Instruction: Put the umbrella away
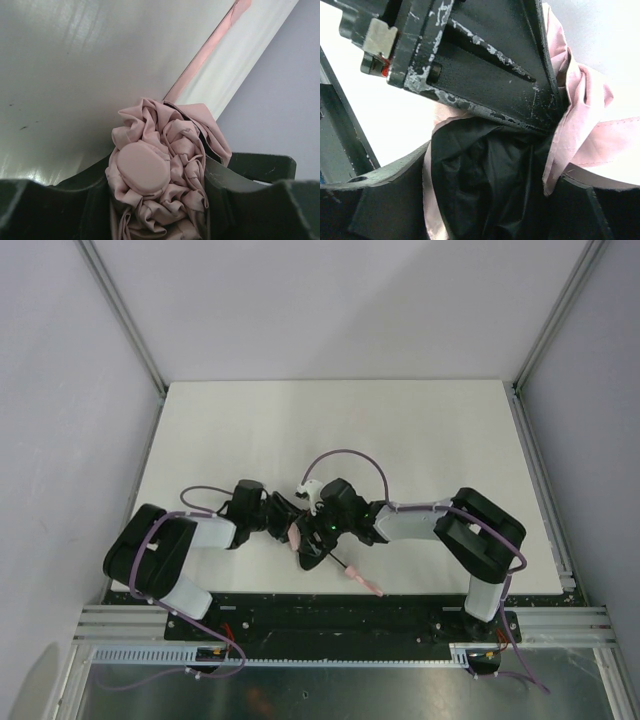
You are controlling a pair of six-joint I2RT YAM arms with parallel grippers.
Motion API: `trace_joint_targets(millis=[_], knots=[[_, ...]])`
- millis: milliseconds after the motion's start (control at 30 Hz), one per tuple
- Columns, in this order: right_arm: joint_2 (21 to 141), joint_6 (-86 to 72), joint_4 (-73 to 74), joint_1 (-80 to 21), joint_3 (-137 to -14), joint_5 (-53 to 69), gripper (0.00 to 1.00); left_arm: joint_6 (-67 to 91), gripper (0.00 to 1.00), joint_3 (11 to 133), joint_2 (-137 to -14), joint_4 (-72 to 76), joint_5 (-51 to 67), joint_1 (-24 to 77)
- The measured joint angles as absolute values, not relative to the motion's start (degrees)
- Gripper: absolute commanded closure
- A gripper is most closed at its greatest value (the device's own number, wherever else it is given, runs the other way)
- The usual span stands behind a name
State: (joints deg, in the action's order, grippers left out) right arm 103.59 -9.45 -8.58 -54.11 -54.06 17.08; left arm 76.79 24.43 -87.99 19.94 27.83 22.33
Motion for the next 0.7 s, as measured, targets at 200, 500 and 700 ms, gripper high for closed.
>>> trace_joint_targets(millis=[200, 500, 700], knots=[[104.9, -9.7, -8.5, -53.9, -55.1, 17.3, 0.89, 76.9, 1.00, 24.4, -87.0, 18.4, 27.1, 22.3], [106.4, -14.5, -10.3, -50.9, -56.1, 25.1, 1.00, 76.1, 0.24, 24.4, -84.0, 15.6, 24.9, 22.0], [106.4, -25.7, -18.1, -46.8, -54.6, 33.2, 1.00, 72.4, 0.04, 24.4, -78.6, 16.7, 24.2, 22.0]])
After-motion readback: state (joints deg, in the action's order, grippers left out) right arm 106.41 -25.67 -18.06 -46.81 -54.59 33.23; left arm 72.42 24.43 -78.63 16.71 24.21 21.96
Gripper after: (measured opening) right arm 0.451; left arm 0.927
